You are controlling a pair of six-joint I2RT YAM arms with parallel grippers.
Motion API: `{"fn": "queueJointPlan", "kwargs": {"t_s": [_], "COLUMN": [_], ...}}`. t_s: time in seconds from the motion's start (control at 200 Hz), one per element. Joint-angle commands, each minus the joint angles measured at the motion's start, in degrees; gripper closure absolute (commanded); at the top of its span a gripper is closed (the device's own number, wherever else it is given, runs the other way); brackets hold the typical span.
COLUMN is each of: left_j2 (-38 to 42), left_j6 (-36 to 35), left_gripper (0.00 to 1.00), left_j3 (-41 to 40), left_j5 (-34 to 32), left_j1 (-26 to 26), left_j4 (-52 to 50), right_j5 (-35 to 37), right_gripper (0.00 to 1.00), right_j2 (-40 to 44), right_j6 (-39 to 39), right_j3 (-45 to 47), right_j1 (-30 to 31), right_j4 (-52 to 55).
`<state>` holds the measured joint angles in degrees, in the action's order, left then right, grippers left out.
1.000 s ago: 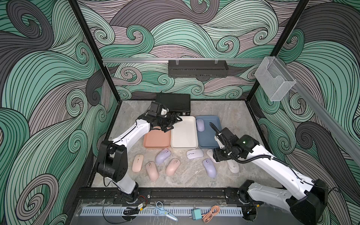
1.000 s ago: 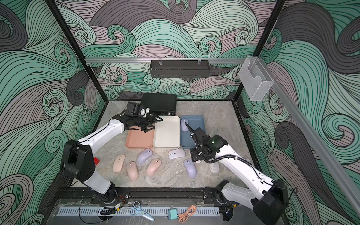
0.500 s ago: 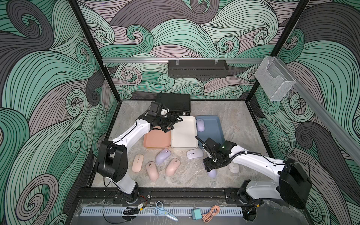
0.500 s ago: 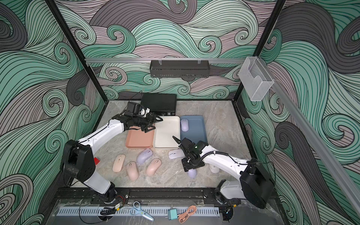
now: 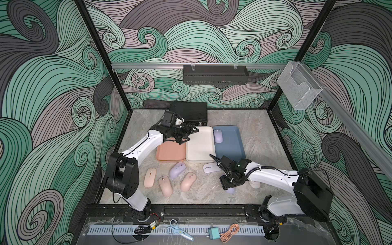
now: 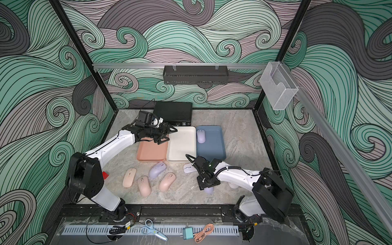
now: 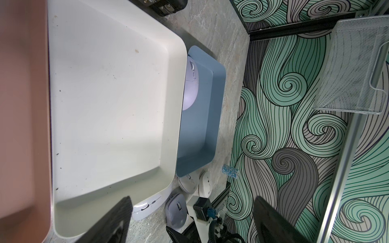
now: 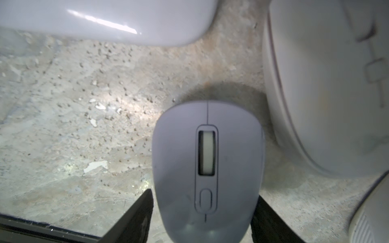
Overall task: Place the mice by color into the storage box
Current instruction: Pick up the mouse from the center of the board.
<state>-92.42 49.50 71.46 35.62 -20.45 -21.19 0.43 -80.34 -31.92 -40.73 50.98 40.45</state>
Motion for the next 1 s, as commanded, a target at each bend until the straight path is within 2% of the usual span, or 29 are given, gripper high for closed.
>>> {"fn": "queueJointPlan", "kwargs": {"t_s": [0.0, 0.21, 0.44, 0.996], "left_j2": [0.27, 0.64, 0.58, 1.7], "left_j6": [-0.45, -0.43, -0.54, -0.72], "left_gripper": [0.11, 0.11, 0.11, 0.12], "left_j3": [1.09, 1.14, 1.09, 1.41], "left_j5": [1.38, 1.47, 1.41, 1.21], "left_j1": [-0.21, -0.21, -0.28, -0.19], "left_j4": [0.23, 0.21, 0.35, -0.09], "right_j5": [3.16, 3.99, 4.6, 6.5], "right_gripper": [0.31, 0.38, 0.4, 0.42], "right_j2": [-1.25, -1.75, -0.34, 4.51], "right_j6": [-2.06, -2.8, -3.19, -3.22], "right_j3": [0.54, 0.92, 0.51, -10.67], "right_j1": [1.09, 2.39, 3.55, 6.67], "right_j4": [-1.24, -1.55, -0.87, 8.69]}}
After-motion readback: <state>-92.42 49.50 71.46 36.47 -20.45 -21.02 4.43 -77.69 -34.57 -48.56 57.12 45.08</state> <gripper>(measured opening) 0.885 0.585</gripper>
